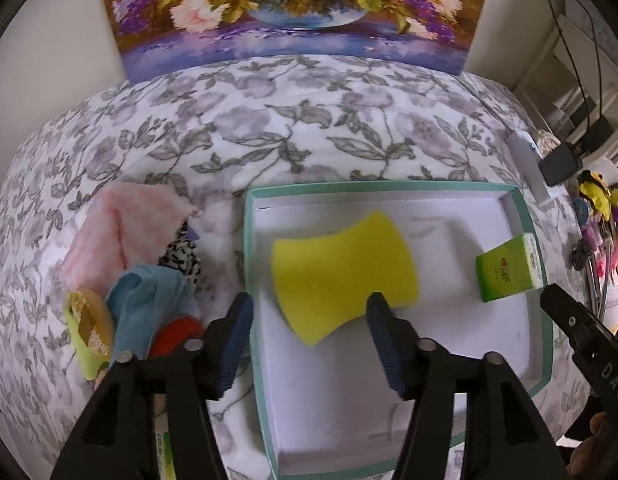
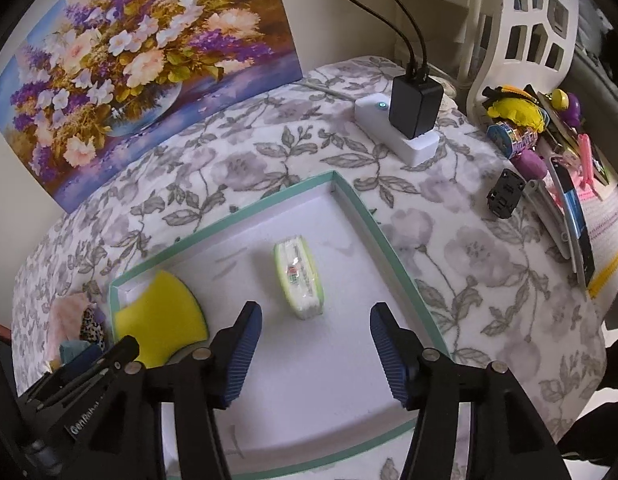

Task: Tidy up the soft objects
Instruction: 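Carry sponge and tissue pack into the white tray and open both tools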

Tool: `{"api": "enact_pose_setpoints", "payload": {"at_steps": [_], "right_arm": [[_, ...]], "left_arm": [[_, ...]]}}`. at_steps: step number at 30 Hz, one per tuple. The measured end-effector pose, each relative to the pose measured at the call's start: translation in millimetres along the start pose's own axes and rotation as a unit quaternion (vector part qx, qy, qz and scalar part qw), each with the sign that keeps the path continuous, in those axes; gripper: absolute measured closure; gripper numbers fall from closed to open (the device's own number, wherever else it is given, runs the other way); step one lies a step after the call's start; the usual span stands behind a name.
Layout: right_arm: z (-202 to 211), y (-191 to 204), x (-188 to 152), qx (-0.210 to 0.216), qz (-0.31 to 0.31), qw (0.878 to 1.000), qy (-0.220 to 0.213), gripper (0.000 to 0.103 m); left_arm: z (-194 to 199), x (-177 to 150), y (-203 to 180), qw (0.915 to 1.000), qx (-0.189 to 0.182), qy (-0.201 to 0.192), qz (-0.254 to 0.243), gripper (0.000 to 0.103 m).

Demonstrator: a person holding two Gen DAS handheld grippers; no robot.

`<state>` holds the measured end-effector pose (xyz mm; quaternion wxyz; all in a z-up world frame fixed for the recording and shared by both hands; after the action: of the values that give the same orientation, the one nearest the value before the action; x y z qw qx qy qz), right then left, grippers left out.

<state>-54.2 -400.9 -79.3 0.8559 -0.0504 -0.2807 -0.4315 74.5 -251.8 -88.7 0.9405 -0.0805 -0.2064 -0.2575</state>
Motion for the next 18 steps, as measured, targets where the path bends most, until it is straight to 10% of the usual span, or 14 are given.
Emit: {"api": "enact_pose_setpoints", "payload": {"at_steps": [9,18], "right_arm": [[-0.1,3.5,-0.8,-0.007,0.019,1.000,-0.003,0.000],[-5.8,3.6,-5.4,-0.013,0.015,1.000,0.007,0.000]], "left_arm": [[3.5,3.7,22.1,0.9993,0.024,-0.007,0.029,0.009],[6.6,8.0,44.2,0.9957,0.058,-0.037,0.063,0.004]]}}
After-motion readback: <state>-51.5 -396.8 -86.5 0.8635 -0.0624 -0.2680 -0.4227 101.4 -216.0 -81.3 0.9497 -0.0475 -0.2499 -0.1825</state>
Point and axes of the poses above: each gripper's, at about its wrist camera, not at the fingertips, and z roughly against the way its jaws point, y to its left, x to its top, the point moved 7 cm from there along -z, roughly the way its jaws point, and after that the axes turned 6 degrees about -y, right-handed, at the moved point
